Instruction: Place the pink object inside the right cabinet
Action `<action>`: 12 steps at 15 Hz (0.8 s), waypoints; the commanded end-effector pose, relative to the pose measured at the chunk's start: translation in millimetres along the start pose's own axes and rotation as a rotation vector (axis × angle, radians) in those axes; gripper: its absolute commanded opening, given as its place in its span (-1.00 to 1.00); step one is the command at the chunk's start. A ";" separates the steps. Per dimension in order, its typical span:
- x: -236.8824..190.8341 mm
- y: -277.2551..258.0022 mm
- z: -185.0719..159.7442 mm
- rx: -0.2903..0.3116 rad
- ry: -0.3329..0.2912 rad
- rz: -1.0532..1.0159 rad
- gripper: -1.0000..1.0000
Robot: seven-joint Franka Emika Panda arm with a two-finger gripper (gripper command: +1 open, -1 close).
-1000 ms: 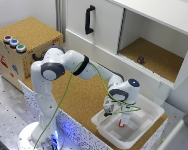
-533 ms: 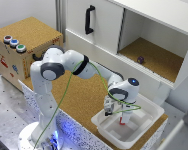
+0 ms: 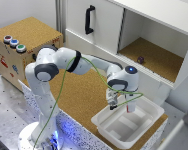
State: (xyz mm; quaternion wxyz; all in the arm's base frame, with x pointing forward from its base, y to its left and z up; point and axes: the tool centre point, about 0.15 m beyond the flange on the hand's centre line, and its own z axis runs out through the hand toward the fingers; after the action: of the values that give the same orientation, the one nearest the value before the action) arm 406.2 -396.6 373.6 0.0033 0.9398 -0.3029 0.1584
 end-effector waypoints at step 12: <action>194.5 -113.6 -50.8 0.226 0.142 -0.493 -1.00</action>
State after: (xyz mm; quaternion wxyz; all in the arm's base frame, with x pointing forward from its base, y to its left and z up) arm 554.4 -392.8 476.1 0.0272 0.9576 -0.1031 0.2676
